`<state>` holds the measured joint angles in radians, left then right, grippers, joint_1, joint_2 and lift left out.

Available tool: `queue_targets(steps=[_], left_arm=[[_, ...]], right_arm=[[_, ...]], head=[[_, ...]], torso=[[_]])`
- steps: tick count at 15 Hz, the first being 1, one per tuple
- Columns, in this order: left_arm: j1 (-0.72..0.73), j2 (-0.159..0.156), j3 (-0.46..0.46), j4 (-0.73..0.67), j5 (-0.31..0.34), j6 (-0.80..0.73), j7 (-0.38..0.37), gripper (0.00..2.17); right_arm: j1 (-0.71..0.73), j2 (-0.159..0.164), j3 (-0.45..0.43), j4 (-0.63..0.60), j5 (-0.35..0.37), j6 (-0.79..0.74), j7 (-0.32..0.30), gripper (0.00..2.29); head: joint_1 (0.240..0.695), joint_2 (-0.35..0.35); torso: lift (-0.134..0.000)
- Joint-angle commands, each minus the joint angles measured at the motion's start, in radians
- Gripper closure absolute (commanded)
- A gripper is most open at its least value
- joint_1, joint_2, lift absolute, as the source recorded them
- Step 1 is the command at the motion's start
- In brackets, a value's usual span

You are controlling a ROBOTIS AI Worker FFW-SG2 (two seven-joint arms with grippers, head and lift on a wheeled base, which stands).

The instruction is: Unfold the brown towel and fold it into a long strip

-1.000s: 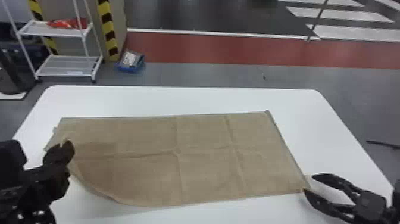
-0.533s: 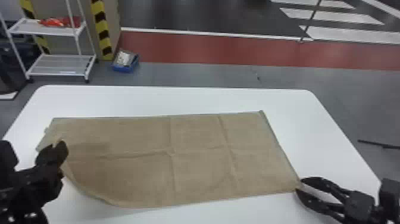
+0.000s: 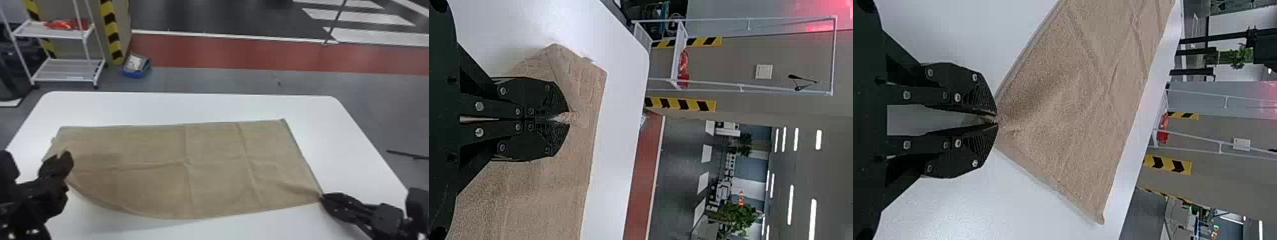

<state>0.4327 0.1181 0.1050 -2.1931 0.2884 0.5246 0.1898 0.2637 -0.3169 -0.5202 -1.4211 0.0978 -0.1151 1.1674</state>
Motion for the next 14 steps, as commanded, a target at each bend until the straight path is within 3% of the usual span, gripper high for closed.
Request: queue_targets(steps=[1,6,9,12,14], left_arm=[[0.003,0.0,-0.004,-0.011,-0.005,0.009,0.004,1.46],[0.035,-0.002,-0.01,-0.1,-0.069,0.033,0.043,1.46],[0.049,-0.003,-0.021,-0.139,-0.106,0.052,0.103,1.46],[0.035,-0.006,-0.022,-0.16,-0.172,0.101,0.146,1.46],[-0.023,-0.006,-0.018,-0.158,-0.181,0.159,0.151,1.46]], right_arm=[[0.002,-0.001,-0.011,-0.018,-0.017,0.004,0.001,1.21],[0.046,0.036,-0.089,-0.295,-0.055,0.185,0.066,1.21],[0.032,0.039,-0.129,-0.435,-0.056,0.317,0.098,1.21],[-0.063,0.038,-0.146,-0.444,-0.041,0.394,0.109,1.21],[-0.149,0.035,-0.116,-0.409,0.0,0.43,0.107,1.21]], head=[[0.695,-0.136],[0.695,-0.132],[0.695,-0.124],[0.695,-0.115],[0.695,-0.111]], torso=[[-0.113],[-0.113],[-0.113],[-0.113],[-0.113]])
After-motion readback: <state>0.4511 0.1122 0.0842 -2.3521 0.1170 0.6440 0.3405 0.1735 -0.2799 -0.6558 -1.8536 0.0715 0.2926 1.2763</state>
